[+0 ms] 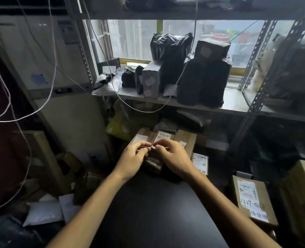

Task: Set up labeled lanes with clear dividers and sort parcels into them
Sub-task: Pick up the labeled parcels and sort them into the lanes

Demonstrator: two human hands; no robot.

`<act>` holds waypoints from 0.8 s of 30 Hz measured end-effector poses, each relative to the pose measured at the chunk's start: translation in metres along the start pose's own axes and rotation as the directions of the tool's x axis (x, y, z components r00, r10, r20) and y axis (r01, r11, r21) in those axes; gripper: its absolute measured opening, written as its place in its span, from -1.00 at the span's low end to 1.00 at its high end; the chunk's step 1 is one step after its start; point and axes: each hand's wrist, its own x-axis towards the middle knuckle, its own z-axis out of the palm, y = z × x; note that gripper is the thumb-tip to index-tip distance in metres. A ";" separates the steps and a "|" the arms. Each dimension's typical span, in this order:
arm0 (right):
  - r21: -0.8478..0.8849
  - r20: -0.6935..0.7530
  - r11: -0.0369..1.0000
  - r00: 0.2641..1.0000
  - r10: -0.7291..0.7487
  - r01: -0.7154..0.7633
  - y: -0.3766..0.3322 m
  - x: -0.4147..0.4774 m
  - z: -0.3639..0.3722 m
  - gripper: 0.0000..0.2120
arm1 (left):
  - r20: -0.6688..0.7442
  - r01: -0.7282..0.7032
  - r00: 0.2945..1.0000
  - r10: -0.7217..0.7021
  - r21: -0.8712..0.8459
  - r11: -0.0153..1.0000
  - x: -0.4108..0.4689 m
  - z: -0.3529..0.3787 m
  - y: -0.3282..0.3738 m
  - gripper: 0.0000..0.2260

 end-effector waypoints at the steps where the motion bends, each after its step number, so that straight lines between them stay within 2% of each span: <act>1: 0.002 0.004 1.000 1.000 0.014 -0.014 0.007 0.007 0.002 -0.81 | 0.003 0.008 1.000 -0.008 -0.002 1.000 0.008 0.002 -0.007 -0.75; 11: 0.060 0.021 0.982 0.984 0.176 -0.177 0.089 0.089 0.004 -0.82 | 0.089 0.142 0.985 -0.149 0.086 0.986 0.110 0.036 -0.063 -0.74; 14: 0.076 -0.033 0.968 0.970 0.240 -0.237 0.121 0.106 -0.005 -0.80 | 0.111 0.186 0.974 -0.196 0.096 0.978 0.136 0.056 -0.078 -0.73; 22: 0.224 -0.188 0.860 0.846 0.499 -0.458 0.194 0.116 -0.026 -0.78 | 0.212 0.247 0.939 -0.270 0.130 0.960 0.187 0.118 -0.112 -0.74; 24: 0.203 -0.247 0.844 0.808 0.536 -0.497 0.211 0.116 -0.029 -0.75 | 0.254 0.222 0.932 -0.257 0.161 0.962 0.196 0.134 -0.119 -0.74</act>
